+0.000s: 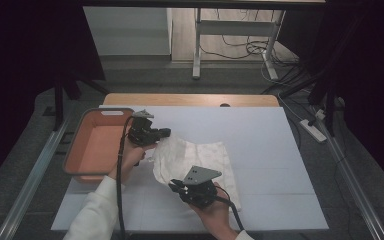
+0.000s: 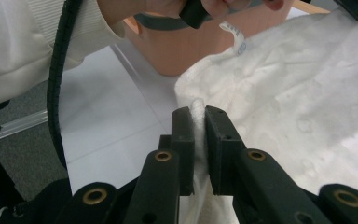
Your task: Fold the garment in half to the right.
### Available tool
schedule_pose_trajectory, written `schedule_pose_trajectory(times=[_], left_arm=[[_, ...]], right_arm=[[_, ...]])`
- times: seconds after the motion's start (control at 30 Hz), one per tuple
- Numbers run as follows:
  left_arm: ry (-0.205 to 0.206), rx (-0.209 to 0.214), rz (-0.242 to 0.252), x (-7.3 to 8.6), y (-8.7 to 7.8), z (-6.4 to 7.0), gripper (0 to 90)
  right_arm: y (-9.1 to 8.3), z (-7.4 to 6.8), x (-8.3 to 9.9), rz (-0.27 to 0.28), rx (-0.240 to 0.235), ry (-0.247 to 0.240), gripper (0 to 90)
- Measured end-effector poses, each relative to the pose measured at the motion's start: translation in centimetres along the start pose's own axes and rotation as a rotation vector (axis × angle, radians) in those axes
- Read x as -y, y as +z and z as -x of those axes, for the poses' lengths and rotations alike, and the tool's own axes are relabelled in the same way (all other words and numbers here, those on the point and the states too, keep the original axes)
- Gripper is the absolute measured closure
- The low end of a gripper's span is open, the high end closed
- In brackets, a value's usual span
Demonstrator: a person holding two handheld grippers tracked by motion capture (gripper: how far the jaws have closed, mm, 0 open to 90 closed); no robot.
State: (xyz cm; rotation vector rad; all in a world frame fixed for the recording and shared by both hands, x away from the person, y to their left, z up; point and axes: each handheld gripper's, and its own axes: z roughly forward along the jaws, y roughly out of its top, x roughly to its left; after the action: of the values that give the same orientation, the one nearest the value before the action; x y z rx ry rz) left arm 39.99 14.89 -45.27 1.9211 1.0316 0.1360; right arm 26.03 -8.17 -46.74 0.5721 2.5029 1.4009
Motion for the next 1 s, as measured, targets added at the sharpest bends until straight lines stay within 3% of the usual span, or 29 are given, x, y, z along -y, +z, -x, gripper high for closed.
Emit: schedule_pose_trajectory(times=[0.5, 1.0], left_arm=[[0.038, 0.015, -0.007, -0.4, 2.7, 1.7, 86.1], [0.05, 0.016, -0.009, -0.4, 3.6, 2.3, 86.2]], right_arm=[[-2.8, 1.4, 2.3, -0.017, 0.061, 0.053, 82.3], [-3.3, 2.4, 3.4, -0.034, 0.079, 0.094, 82.3]])
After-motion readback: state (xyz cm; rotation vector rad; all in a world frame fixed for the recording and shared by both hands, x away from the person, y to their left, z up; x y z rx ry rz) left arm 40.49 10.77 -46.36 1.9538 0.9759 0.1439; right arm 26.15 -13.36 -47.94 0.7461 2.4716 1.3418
